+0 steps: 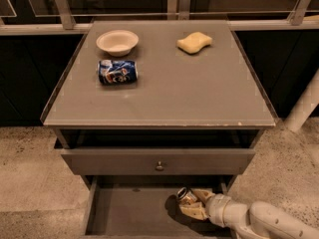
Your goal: Place orange can into middle drawer
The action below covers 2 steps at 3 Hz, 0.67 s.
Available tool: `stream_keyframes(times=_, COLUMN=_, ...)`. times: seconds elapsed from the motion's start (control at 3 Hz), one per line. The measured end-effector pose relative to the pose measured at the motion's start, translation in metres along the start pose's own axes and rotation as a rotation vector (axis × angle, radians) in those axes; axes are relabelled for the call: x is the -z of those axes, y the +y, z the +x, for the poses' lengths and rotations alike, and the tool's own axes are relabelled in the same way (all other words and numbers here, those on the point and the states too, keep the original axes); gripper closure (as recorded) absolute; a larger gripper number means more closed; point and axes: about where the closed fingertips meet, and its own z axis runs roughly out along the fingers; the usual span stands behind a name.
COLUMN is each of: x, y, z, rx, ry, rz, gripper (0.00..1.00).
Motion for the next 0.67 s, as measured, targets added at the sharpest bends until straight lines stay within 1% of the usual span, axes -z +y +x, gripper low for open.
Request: stream_keyframes(times=0.67, x=0.0, y=0.0, z=0.0, rx=0.0, ry=0.0, rz=0.0, gripper=0.36)
